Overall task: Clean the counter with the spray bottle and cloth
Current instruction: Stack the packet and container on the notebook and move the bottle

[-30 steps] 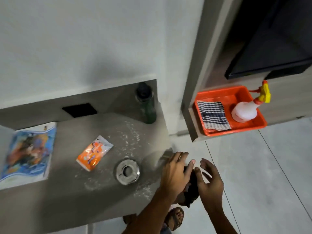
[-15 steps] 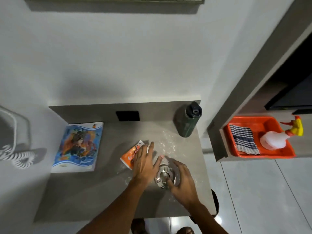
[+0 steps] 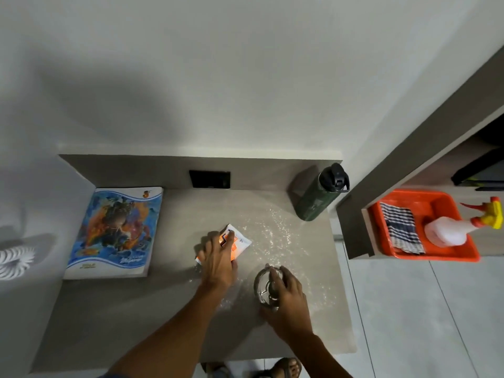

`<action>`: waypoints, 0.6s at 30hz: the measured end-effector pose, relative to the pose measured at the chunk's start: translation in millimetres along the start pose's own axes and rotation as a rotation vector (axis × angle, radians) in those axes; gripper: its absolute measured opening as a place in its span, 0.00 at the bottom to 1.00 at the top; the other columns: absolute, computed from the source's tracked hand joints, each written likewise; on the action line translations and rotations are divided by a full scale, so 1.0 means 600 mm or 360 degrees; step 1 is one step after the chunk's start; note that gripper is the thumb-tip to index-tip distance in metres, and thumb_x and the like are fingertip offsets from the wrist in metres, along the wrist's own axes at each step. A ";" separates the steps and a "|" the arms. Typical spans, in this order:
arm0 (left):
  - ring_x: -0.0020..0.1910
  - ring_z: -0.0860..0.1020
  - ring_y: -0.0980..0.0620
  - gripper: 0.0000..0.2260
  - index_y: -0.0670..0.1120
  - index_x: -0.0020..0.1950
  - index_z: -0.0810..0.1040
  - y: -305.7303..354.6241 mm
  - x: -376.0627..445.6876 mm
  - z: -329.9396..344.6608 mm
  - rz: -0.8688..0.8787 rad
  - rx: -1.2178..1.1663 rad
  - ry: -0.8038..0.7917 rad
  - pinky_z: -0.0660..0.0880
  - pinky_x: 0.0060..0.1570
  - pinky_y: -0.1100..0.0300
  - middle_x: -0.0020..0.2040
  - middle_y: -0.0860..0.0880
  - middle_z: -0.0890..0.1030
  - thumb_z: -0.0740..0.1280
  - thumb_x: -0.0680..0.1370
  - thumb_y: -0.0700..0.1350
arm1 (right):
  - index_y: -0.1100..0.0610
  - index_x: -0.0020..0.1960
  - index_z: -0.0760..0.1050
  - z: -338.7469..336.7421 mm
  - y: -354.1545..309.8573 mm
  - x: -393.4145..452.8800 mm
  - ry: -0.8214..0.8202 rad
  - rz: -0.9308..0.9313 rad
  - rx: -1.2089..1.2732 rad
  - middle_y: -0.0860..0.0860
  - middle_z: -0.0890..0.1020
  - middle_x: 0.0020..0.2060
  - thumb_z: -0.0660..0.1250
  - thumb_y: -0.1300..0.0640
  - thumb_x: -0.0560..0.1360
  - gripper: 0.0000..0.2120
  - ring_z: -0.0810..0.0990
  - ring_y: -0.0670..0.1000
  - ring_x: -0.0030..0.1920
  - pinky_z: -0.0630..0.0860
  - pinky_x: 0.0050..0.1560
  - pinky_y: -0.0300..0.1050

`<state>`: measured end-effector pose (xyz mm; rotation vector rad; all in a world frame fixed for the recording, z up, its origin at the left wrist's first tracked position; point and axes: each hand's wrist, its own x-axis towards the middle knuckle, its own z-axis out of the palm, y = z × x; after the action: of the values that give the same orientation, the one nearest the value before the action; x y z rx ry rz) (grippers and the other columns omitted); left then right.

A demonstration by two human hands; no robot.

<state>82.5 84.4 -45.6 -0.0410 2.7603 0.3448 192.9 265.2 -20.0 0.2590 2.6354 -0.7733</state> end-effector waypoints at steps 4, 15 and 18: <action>0.79 0.63 0.42 0.39 0.58 0.89 0.57 -0.016 0.001 -0.001 -0.0036 -0.0199 -0.0042 0.60 0.78 0.45 0.80 0.46 0.62 0.70 0.81 0.50 | 0.41 0.88 0.57 -0.007 -0.013 0.011 0.0007 0.0011 -0.0102 0.49 0.62 0.86 0.74 0.37 0.78 0.45 0.62 0.55 0.85 0.69 0.81 0.51; 0.77 0.68 0.41 0.41 0.54 0.86 0.68 -0.184 0.024 -0.093 -0.0321 -0.0866 0.0392 0.70 0.80 0.41 0.77 0.44 0.67 0.80 0.75 0.46 | 0.45 0.87 0.61 0.002 -0.204 0.082 0.0052 -0.0150 -0.0009 0.52 0.67 0.83 0.80 0.35 0.73 0.50 0.68 0.58 0.81 0.76 0.77 0.57; 0.79 0.69 0.35 0.40 0.48 0.84 0.73 -0.263 0.050 -0.143 -0.0516 -0.1086 0.0616 0.68 0.82 0.40 0.77 0.38 0.69 0.81 0.73 0.39 | 0.46 0.87 0.63 0.019 -0.292 0.114 0.0014 -0.0320 -0.0002 0.53 0.69 0.82 0.81 0.40 0.73 0.48 0.69 0.58 0.80 0.75 0.76 0.57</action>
<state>36.3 -89.3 -15.0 -0.7851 2.7765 1.2721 85.5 118.2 27.7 -0.0041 2.6988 -0.8348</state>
